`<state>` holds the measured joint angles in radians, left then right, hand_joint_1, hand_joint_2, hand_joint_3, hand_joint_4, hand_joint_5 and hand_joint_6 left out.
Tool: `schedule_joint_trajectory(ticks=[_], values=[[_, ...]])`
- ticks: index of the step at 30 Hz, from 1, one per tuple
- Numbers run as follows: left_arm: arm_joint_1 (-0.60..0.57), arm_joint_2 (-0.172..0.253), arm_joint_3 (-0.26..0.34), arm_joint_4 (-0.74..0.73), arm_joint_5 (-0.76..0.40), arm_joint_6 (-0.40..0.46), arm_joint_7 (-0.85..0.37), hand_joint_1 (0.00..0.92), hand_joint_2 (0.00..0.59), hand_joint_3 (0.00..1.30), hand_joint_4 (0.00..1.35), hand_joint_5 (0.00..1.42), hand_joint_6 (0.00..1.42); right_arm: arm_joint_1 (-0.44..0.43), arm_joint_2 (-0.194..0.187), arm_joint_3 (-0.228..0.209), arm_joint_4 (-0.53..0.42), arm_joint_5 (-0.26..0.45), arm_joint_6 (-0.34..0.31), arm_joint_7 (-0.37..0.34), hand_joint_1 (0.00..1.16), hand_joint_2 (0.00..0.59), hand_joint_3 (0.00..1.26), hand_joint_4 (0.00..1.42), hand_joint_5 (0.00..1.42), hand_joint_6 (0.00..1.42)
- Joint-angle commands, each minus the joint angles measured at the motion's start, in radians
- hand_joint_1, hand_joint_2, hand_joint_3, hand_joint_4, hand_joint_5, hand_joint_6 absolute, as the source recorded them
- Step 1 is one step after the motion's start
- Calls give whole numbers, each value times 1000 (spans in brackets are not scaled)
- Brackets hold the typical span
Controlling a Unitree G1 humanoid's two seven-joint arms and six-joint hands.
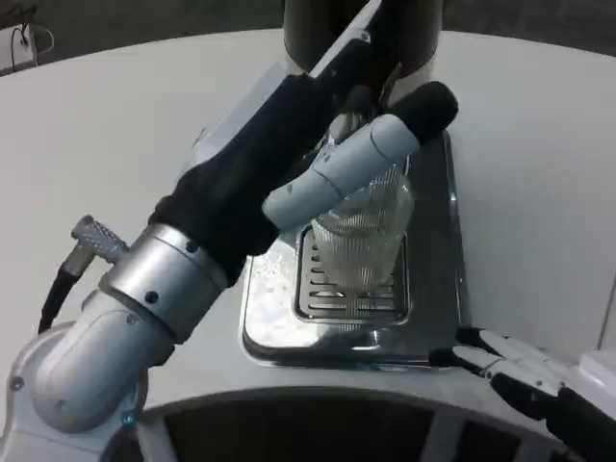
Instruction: Grasp the cup under the faucet to collect the drink, then remove the cup.
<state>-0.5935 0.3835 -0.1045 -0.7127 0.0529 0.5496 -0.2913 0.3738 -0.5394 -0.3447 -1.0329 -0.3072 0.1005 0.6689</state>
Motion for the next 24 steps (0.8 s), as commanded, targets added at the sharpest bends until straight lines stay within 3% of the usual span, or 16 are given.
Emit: schedule_joint_trajectory(ticks=[1,8,18,24], values=[[-48,-3,-23,-2,18,22,-6,0,38,0,0,0,107,26,13,-23,-14,19,-33,-11,422,467,114,0,3,18],[-65,-6,-68,12,60,60,-8,0,39,0,0,0,81,54,27,-53,-14,44,-64,-11,422,467,114,0,3,18],[-38,-29,-124,68,135,53,2,0,39,0,0,0,82,99,31,-108,-14,88,-102,-14,422,467,114,0,3,18],[-42,-18,-151,104,178,40,-16,0,39,0,0,0,86,113,28,-124,-14,105,-111,-16,422,467,114,0,3,18]])
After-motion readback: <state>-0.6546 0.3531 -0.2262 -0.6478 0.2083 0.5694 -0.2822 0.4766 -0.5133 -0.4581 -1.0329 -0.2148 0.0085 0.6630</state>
